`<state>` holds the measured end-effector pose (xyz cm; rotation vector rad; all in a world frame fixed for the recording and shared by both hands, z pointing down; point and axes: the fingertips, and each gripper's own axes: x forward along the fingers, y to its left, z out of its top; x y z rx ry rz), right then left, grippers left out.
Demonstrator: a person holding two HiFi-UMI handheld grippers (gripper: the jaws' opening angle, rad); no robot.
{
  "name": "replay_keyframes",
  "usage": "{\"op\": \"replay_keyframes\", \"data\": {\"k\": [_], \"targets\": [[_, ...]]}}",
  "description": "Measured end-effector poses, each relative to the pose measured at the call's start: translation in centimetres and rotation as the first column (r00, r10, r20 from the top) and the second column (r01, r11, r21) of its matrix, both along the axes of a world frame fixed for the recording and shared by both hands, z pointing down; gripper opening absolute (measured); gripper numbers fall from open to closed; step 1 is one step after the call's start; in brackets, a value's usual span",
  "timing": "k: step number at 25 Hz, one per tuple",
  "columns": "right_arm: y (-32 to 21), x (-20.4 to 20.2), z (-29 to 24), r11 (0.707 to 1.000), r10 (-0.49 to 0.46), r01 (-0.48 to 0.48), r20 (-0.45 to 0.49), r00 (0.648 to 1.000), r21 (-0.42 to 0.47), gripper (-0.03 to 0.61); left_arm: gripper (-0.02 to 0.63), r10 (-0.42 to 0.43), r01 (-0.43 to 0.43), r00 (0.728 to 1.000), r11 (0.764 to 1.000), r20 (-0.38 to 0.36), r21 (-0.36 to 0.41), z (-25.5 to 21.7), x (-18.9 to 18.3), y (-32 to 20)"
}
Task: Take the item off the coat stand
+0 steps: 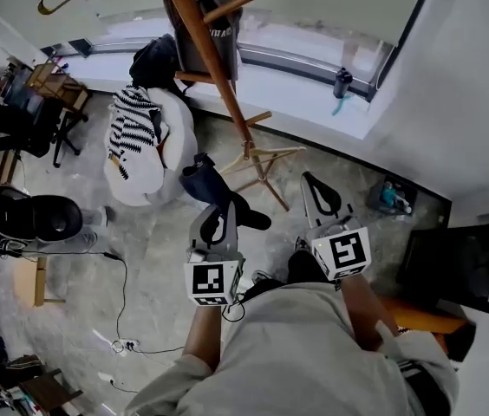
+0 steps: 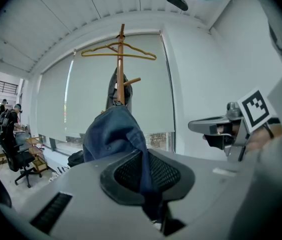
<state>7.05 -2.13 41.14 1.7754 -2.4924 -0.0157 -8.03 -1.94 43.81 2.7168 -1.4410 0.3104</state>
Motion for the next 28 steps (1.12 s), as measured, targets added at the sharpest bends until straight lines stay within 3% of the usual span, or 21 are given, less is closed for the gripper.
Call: {"op": "replay_keyframes", "data": {"k": [5,14,28], "targets": [[2.4,-2.2,-1.0,0.999,0.033,-0.032,-0.032,0.999,0.015,0.005,0.034,0.024,-0.024,1.000,0.999,-0.018,0.028,-0.7,-1.7,1.2],[4.5,-2.1,-1.8,0.995,0.097,-0.096,-0.026,0.995,0.026,0.005,0.034,0.077,-0.075,0.996,0.996,-0.037,0.047,-1.0,-1.5,2.5],[6.6,-3.5,-0.7,0.995,0.103,-0.102,-0.075,0.992,0.019,0.005,0.034,0.108,-0.106,0.993,0.993,-0.041,0.050,-0.6,-2.6,4.8]]}}
